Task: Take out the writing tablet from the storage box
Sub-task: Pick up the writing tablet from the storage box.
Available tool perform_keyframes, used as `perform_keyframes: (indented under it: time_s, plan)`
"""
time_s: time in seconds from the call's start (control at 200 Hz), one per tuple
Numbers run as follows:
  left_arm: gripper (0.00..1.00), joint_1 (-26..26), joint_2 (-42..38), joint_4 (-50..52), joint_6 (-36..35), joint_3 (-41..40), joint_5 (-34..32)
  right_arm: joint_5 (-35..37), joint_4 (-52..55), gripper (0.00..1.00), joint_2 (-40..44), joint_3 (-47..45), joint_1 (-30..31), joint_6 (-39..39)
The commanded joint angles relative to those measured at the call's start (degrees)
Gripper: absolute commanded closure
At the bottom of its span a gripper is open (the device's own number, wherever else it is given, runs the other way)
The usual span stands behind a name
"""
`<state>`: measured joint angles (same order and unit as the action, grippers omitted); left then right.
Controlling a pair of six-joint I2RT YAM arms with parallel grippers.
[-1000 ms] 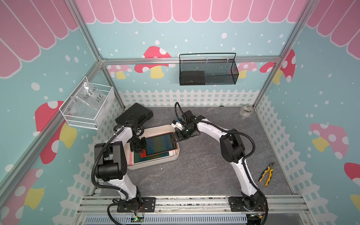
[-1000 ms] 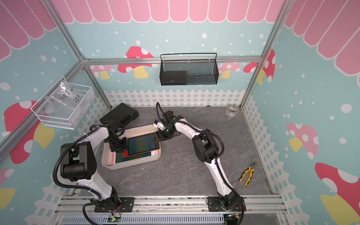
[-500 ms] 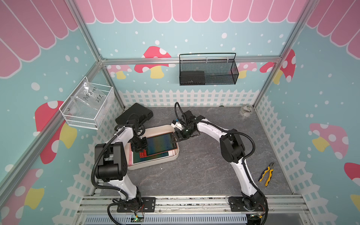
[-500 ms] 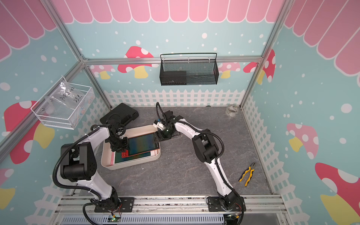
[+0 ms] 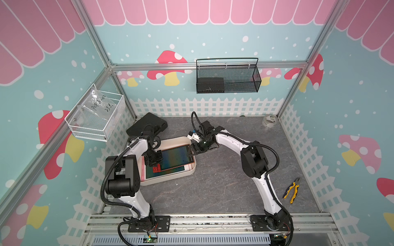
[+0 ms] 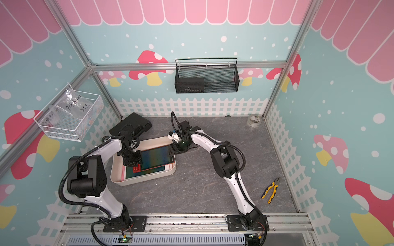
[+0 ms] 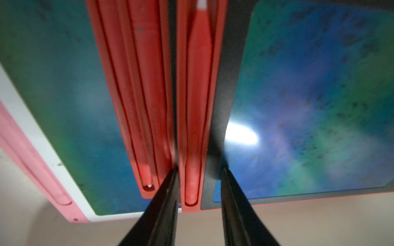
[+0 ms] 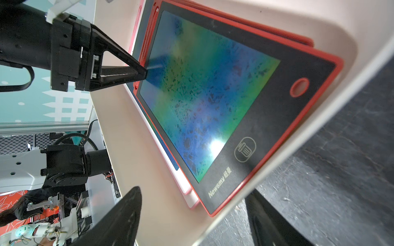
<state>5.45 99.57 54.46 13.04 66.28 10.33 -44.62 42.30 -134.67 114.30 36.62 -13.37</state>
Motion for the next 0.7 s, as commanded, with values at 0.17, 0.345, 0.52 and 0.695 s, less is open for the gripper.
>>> perform_keyframes:
  time_s: [0.17, 0.345, 0.52, 0.695]
  plan:
    - [0.62, -2.1, -5.5, -7.7, 0.5, -1.3, 18.6, -3.9, -0.3, 0.22, -1.2, 1.0, 0.3, 1.6]
    - [0.63, -2.1, -6.8, -8.2, -0.1, -2.3, 20.6, -4.0, -0.4, 0.22, -1.2, 1.1, 0.3, 1.7]
    - [0.63, -2.0, -7.3, -8.8, -0.2, -2.9, 21.3, -4.6, -0.8, 0.22, -1.2, 1.1, 0.3, 1.2]
    - [0.65, -1.8, -8.1, -9.1, -0.4, -3.0, 21.0, -5.0, -1.1, 0.22, -1.1, 1.2, 0.3, 1.1]
